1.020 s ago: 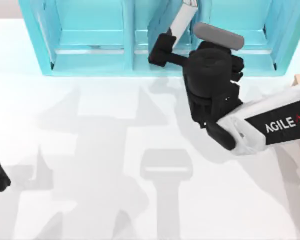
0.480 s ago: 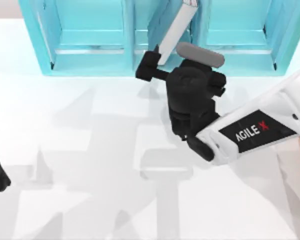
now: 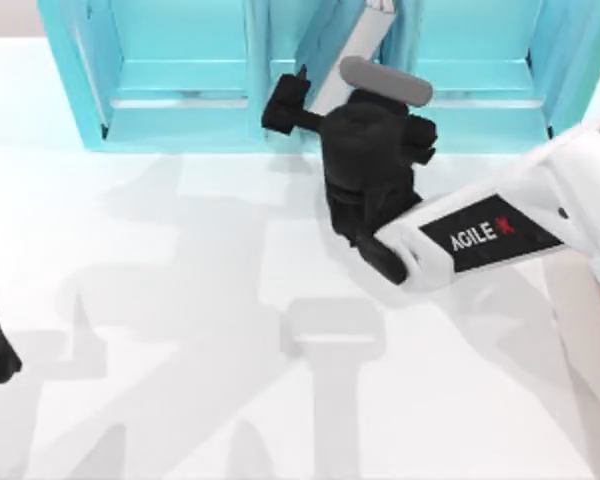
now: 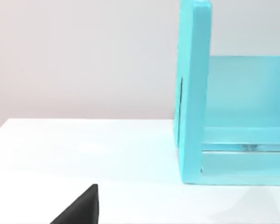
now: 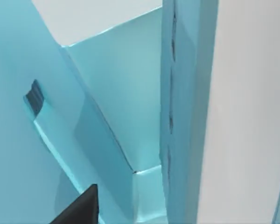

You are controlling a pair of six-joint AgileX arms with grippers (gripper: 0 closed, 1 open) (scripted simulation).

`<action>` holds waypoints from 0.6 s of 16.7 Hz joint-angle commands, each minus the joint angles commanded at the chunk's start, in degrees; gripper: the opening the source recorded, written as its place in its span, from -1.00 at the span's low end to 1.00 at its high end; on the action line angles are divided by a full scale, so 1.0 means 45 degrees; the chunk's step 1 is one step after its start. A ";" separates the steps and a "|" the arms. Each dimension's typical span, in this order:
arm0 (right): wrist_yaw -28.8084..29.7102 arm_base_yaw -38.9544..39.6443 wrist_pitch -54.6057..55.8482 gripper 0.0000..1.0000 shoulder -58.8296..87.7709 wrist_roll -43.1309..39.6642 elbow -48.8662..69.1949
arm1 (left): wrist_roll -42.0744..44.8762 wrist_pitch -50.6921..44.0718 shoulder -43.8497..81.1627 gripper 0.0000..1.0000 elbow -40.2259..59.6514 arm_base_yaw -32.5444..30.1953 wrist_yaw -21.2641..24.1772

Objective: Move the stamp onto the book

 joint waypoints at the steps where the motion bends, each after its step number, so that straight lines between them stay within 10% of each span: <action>1: -0.0140 -0.0147 -0.0238 1.00 0.0325 -0.0031 0.0578 | 0.0000 0.0000 0.0000 1.00 0.0000 0.0000 0.0000; 10: -0.0906 -0.0940 -0.1512 1.00 0.2008 -0.0187 0.3625 | 0.0000 0.0000 0.0000 1.00 0.0000 0.0000 0.0000</action>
